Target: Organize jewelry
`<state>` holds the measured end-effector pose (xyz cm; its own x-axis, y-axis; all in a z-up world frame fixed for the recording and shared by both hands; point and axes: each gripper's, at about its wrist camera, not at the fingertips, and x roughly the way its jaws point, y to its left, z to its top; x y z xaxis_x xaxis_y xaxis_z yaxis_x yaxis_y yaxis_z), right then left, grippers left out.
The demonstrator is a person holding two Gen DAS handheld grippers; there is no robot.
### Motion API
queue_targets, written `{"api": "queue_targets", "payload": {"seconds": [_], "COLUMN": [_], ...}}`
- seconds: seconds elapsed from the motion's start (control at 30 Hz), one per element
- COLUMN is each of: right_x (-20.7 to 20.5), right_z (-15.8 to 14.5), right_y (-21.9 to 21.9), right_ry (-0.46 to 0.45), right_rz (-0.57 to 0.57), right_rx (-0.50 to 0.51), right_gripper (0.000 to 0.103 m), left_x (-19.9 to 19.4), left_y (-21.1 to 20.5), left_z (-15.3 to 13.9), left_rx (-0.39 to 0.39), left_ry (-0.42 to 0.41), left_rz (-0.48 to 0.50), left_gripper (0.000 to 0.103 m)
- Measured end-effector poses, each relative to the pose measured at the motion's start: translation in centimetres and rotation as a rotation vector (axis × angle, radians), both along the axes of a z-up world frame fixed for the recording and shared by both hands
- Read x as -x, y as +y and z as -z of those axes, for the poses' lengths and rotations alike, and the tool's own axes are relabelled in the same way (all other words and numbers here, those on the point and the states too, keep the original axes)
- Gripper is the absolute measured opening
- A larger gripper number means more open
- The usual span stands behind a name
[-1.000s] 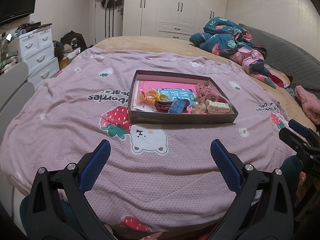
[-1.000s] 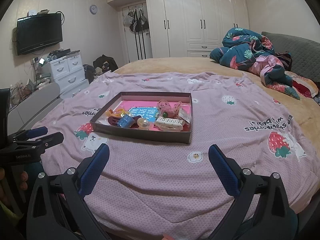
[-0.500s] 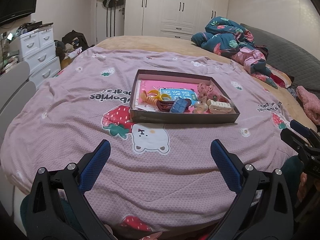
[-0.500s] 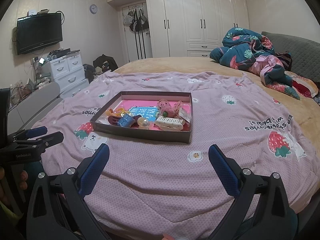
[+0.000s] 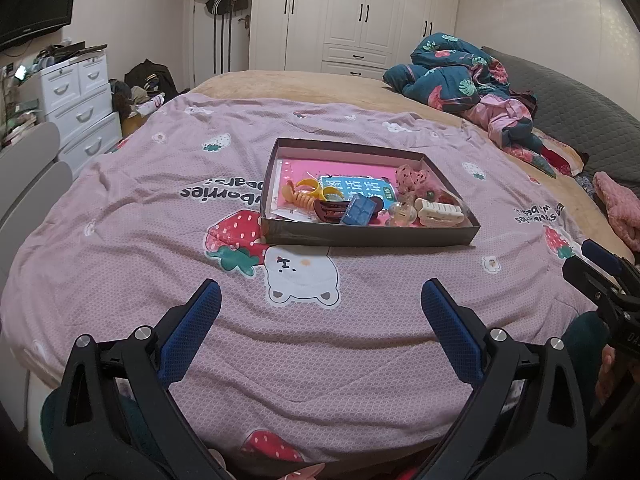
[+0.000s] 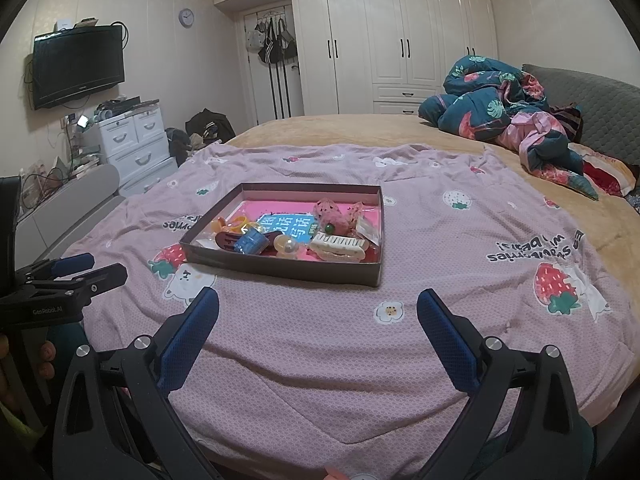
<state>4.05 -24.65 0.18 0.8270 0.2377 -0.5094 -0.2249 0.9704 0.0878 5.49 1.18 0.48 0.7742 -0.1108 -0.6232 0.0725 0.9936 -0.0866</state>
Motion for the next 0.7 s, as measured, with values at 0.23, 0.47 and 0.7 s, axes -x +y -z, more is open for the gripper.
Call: {"api": "queue_targets", "payload": {"seconds": [0.23,0.47,0.7], "right_x": [0.1,0.1,-0.8], "right_z": [0.0,-0.3,-0.1], "right_y": [-0.3,-0.3,-0.8], "right_ry": [-0.003,-0.008,0.003], "right_rz": [0.005,0.015,0.036], "right_rx": [0.001,0.005,-0.004], "right_gripper": [0.099,0.099,0.099], "left_x": [0.0,-0.2,-1.0], "left_y": [-0.1,0.5,1.0], "left_z": [0.0,0.2,0.9], "left_rx": [0.000,0.022,-0.004], "left_ry": [0.001,0.012,0.032], "left_rz": [0.000,0.008,-0.044], "left_gripper": [0.094,0.094,0.094]}}
